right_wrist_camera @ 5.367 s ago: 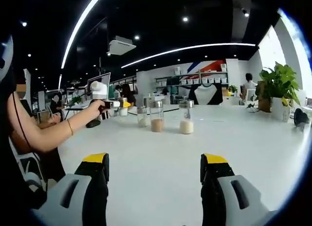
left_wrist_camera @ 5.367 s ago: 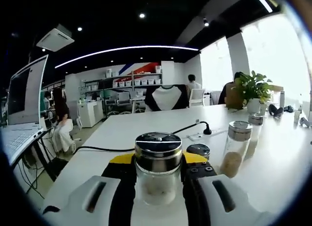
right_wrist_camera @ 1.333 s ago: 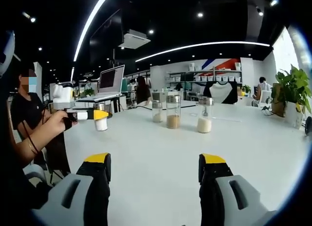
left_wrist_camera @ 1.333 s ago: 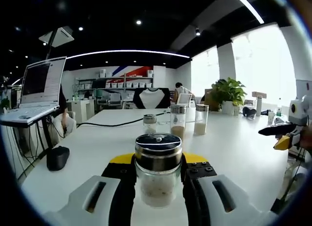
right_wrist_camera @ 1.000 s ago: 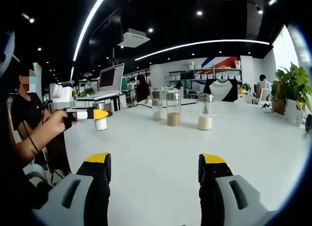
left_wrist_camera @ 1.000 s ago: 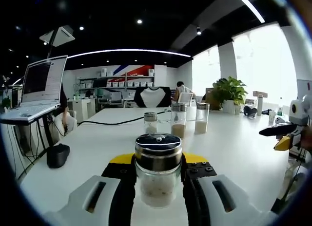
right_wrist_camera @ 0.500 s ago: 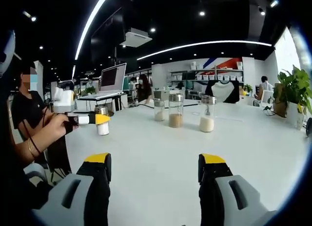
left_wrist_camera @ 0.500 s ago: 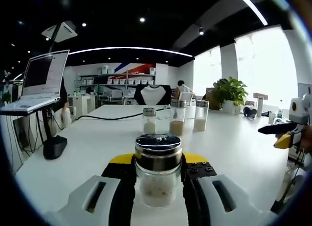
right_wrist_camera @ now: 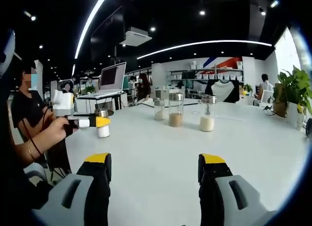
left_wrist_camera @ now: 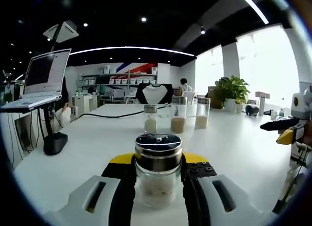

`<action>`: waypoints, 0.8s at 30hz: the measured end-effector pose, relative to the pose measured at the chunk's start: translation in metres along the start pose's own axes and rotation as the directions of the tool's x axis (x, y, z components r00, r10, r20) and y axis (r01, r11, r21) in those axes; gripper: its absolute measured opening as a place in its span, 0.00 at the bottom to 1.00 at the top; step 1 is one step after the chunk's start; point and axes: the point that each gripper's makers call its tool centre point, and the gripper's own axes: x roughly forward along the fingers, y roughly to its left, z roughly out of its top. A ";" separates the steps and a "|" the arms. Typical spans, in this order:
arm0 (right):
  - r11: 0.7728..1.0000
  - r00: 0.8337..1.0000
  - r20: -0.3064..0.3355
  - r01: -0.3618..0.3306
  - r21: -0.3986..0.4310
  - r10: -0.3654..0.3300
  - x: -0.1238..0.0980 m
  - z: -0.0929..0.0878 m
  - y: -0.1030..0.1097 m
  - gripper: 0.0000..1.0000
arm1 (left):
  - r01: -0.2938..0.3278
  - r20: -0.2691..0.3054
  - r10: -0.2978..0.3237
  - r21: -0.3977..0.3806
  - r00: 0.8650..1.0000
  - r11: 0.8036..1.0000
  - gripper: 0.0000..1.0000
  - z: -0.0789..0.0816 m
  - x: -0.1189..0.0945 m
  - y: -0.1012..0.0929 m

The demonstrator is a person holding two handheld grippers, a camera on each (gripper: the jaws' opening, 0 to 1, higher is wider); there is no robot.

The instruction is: Rotate the seasoning bottle until the label or dispensing opening points toward the visible target arrow and the bottle remains upright within the marked orientation range

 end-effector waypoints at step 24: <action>1.000 1.000 0.009 -0.012 0.015 0.012 0.001 -0.002 0.007 0.73 | -0.037 -0.005 0.037 0.014 0.999 0.999 0.37 -0.002 -0.001 0.002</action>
